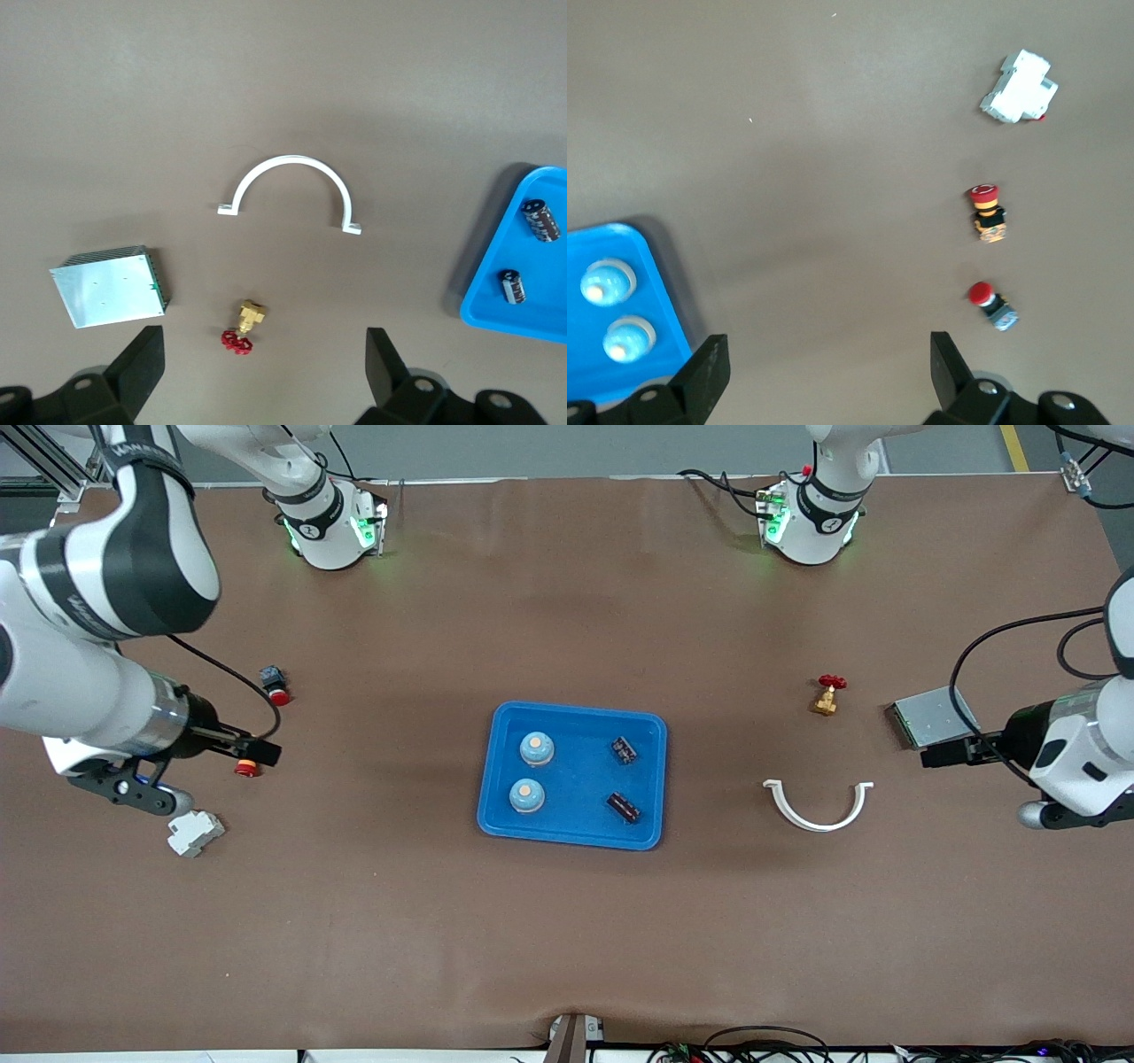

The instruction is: Place electrolytic capacitor and blue bell in tray

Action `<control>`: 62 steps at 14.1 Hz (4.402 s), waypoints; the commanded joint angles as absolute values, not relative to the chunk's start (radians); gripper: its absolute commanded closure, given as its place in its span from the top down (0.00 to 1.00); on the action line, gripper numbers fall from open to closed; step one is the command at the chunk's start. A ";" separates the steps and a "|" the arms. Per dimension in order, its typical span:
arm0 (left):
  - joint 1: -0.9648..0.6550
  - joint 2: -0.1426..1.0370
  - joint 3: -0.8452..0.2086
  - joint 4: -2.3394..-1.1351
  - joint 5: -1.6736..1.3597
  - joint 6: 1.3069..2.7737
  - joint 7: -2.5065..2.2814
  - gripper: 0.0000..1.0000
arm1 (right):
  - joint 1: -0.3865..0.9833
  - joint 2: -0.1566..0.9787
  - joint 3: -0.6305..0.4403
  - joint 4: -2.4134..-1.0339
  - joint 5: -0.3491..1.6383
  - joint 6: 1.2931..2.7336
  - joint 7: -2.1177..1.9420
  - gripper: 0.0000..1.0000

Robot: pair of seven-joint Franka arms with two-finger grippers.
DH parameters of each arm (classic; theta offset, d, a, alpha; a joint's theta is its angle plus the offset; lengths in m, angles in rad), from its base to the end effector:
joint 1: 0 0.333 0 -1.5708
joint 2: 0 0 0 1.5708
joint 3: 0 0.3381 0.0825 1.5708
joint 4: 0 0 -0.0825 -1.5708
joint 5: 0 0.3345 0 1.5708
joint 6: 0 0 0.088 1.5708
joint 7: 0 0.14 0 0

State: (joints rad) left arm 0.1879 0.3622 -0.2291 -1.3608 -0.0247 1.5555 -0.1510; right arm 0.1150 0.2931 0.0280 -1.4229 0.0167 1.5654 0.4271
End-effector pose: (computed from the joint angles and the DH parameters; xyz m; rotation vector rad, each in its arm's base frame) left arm 0.6021 -0.0059 0.5031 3.0350 0.1814 -0.2554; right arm 0.5796 0.0836 0.5146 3.0824 -0.4436 -0.2362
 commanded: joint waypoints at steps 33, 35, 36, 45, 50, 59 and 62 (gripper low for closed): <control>-0.006 0.080 -0.061 -1.542 -0.066 1.669 -0.115 1.00 | -0.101 -0.203 0.041 -1.744 0.002 1.606 0.023 1.00; -0.012 0.069 -0.066 -1.567 -0.016 1.727 -0.115 1.00 | -0.033 -0.202 -0.018 -1.744 0.000 1.611 0.025 1.00; -0.015 0.052 -0.067 -1.603 -0.006 1.774 -0.117 1.00 | 0.013 -0.202 -0.065 -1.744 0.000 1.614 0.026 1.00; -0.014 0.034 -0.069 -1.623 -0.015 1.799 -0.127 1.00 | -0.005 -0.202 -0.074 -1.749 0.002 1.612 0.026 1.00; -0.015 0.035 -0.072 -1.620 -0.020 1.799 -0.121 1.00 | -0.009 -0.202 -0.072 -1.749 0.002 1.611 0.026 1.00; -0.017 0.049 -0.074 -1.620 -0.011 1.799 -0.133 1.00 | -0.008 -0.202 -0.046 -1.727 -0.069 1.592 0.008 1.00; -0.015 0.049 -0.072 -1.620 -0.011 1.799 -0.130 1.00 | -0.009 -0.202 -0.046 -1.727 -0.071 1.582 0.008 1.00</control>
State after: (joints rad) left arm -0.0119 0.0585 -0.0741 -1.6087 -0.0263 1.7871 -0.1342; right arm -0.0040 -0.1811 -0.0523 -1.7215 -0.0485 1.5961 0.0210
